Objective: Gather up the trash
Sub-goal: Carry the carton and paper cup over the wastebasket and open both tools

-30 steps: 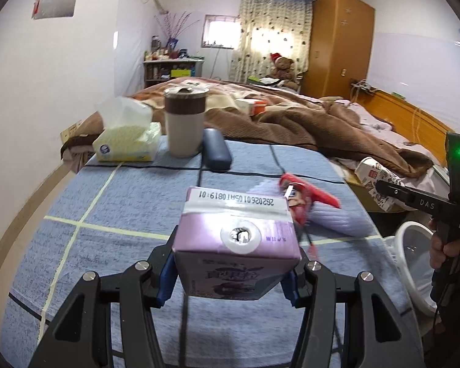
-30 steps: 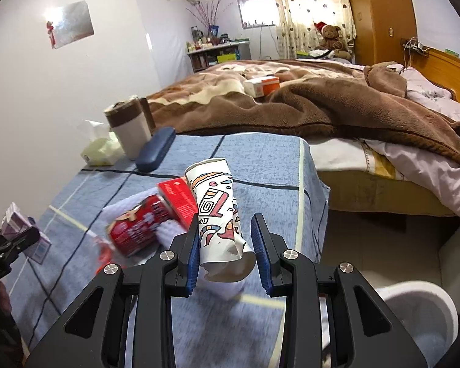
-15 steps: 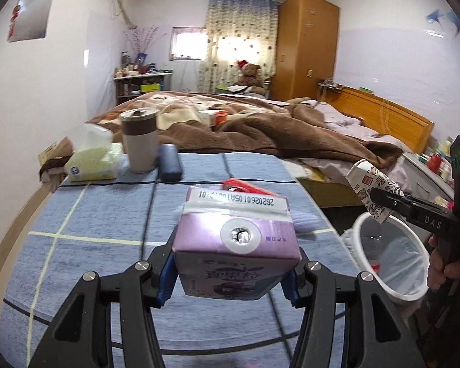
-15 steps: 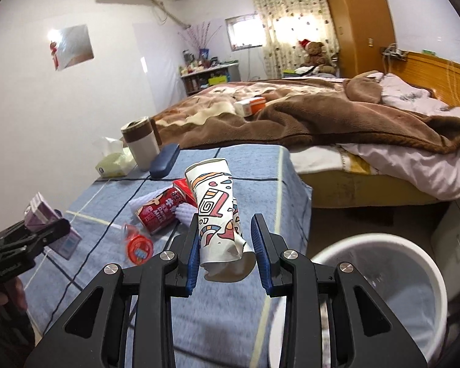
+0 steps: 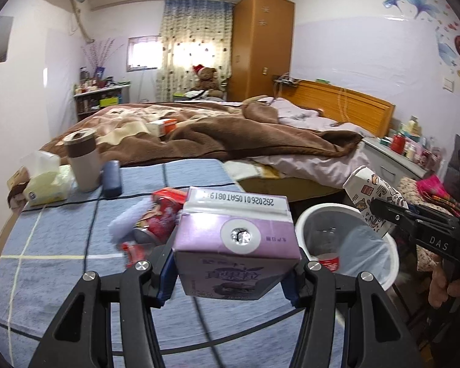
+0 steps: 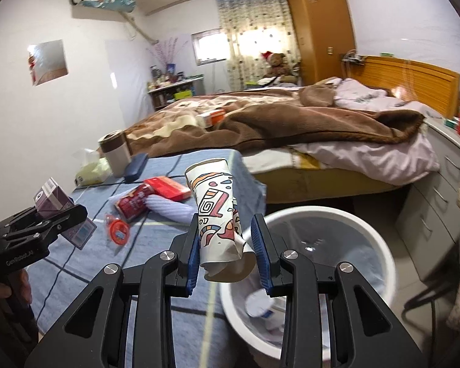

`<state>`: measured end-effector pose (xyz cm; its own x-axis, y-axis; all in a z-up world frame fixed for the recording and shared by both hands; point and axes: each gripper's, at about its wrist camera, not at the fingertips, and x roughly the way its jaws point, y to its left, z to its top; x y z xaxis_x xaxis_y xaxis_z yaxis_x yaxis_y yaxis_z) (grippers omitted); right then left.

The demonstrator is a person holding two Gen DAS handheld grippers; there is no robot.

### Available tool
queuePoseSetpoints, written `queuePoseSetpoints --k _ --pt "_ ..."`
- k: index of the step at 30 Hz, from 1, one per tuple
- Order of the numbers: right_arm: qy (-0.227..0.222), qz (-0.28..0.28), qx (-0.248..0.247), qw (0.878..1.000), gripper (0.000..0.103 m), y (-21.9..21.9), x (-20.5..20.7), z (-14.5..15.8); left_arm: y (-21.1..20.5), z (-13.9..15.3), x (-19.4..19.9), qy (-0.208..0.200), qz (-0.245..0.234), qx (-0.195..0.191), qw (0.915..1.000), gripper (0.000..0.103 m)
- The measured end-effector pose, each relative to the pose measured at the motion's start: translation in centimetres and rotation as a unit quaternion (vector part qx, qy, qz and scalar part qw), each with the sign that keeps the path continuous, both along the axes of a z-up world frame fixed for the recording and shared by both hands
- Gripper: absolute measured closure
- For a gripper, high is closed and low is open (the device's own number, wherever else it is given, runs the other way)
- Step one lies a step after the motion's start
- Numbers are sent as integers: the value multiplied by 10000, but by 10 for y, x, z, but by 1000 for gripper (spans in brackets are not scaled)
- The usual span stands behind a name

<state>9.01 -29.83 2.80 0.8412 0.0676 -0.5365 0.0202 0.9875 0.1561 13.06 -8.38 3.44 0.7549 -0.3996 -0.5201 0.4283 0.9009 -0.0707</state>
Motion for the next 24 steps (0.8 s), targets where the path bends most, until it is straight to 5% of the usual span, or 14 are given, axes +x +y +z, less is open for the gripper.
queuePoseSetpoints --k 24 --pt "730 -1395 -137 9874 70 -68 -21 -40 -130 -17 3 277 -1539 84 9877 45"
